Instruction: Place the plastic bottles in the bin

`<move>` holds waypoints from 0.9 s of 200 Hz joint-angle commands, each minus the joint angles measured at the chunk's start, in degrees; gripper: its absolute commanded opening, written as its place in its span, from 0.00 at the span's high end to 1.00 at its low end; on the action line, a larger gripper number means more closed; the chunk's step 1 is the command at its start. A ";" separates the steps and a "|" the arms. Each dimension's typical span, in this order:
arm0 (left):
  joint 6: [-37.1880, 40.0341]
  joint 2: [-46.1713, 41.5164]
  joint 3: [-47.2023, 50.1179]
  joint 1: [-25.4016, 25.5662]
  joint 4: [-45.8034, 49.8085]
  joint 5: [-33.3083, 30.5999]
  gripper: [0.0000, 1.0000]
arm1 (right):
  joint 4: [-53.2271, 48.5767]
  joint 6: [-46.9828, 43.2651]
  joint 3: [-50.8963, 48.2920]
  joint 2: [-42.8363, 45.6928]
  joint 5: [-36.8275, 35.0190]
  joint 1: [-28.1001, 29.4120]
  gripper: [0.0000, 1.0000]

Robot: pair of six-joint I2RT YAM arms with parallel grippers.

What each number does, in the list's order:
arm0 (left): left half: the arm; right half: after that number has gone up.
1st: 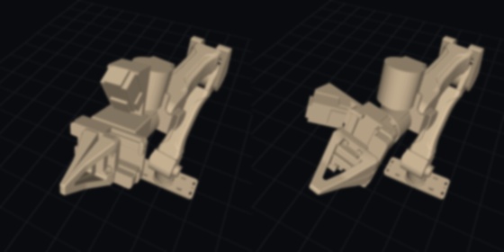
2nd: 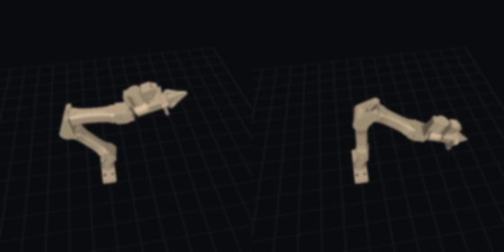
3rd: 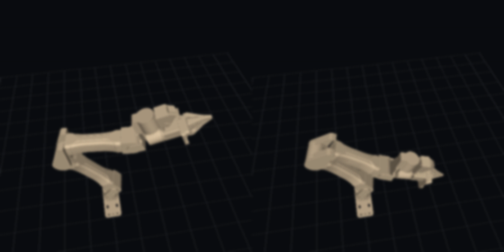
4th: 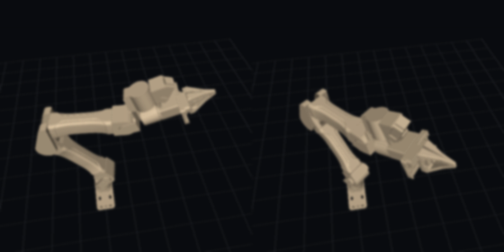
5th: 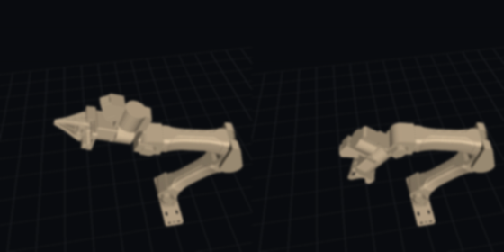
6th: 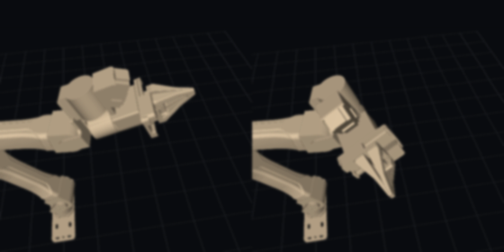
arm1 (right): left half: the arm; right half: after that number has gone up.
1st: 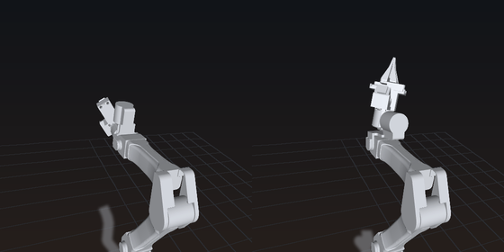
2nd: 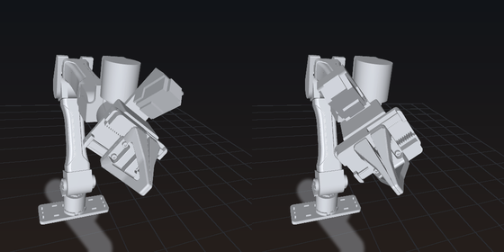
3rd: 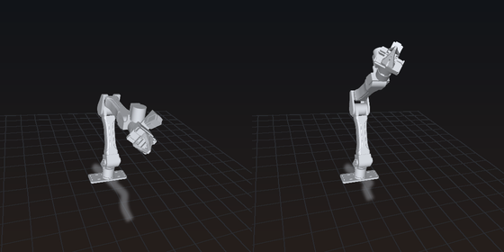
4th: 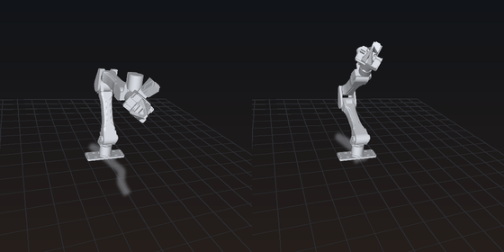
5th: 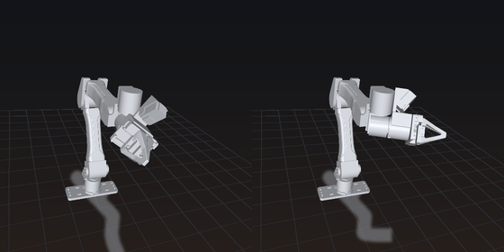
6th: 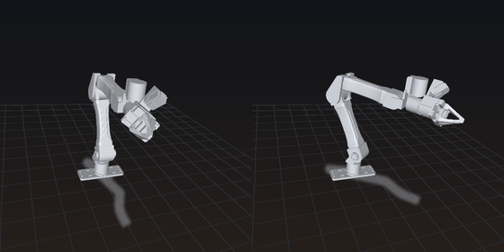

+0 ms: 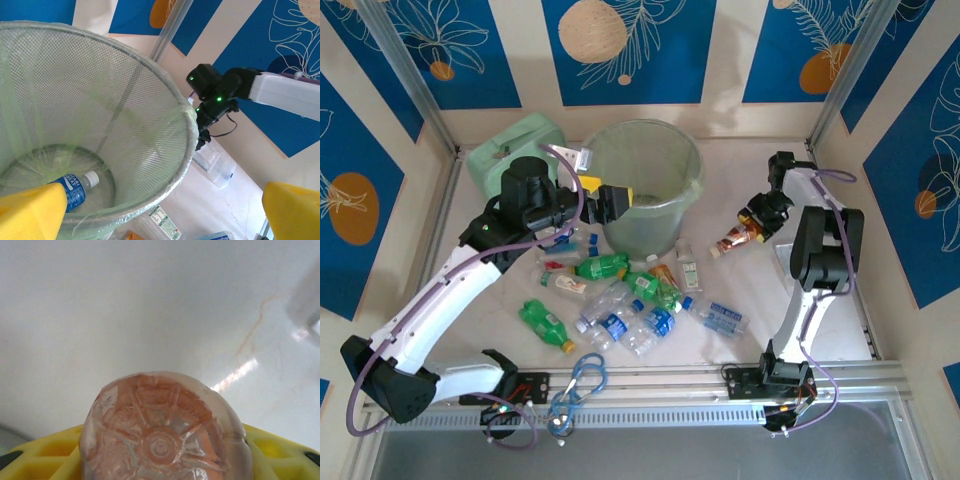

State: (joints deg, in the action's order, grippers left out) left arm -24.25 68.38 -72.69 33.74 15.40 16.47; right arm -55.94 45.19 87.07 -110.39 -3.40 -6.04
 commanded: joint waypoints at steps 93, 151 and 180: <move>-15.70 6.66 1.81 1.96 -21.41 17.61 0.00 | 5.66 5.36 0.83 42.25 14.39 7.36 0.50; -22.71 10.40 -0.11 4.74 -29.38 21.84 0.00 | 18.69 11.86 0.60 45.76 19.32 14.58 0.50; -25.83 11.66 0.00 5.98 -34.16 24.02 0.00 | 23.45 13.40 0.63 44.92 20.67 16.56 0.49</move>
State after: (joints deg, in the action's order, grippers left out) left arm -46.15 79.26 -70.98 38.52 -11.40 36.53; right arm -38.76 55.88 87.61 -64.82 14.20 9.19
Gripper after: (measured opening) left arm 0.999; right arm 0.510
